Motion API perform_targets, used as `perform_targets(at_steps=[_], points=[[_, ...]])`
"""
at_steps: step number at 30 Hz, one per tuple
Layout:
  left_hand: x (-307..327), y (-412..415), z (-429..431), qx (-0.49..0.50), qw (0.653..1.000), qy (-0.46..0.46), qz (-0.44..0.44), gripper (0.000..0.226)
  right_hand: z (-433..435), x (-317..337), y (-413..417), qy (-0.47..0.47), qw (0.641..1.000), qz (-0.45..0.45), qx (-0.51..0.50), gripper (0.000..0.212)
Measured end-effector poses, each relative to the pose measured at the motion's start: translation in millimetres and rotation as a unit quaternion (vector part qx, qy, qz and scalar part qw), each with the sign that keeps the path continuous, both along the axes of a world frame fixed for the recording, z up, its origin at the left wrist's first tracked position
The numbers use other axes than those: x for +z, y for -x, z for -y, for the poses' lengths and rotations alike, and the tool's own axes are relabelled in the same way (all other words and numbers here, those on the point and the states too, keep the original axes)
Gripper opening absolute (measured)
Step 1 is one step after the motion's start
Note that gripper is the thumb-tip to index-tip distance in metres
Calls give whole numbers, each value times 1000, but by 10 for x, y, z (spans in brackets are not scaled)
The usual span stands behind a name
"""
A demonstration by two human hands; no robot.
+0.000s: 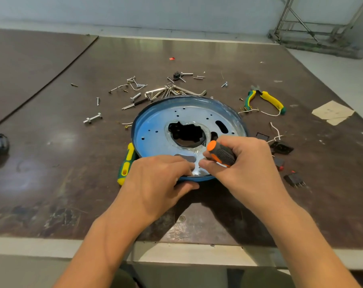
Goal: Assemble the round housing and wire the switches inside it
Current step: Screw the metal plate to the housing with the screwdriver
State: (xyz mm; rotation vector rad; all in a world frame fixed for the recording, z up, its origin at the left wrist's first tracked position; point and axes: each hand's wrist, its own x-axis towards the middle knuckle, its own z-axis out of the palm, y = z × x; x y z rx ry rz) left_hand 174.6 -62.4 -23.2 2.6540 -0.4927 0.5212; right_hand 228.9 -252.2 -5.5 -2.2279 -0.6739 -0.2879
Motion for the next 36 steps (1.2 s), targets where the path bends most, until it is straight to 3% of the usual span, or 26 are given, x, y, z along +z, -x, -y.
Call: perform_targets(at_steps=[5, 14, 30, 36], points=[[-8, -7, -4, -1, 1000, 7, -3, 22, 26, 53, 1, 70, 997, 10, 43, 17], [18, -4, -16, -6, 1000, -1, -23, 21, -20, 36, 62, 33, 997, 16, 62, 28], [28, -2, -25, -14, 999, -13, -26, 22, 94, -25, -12, 38, 990, 61, 118, 14], [22, -9, -28, -15, 999, -22, -30, 24, 164, -49, -48, 32, 985, 32, 169, 12]])
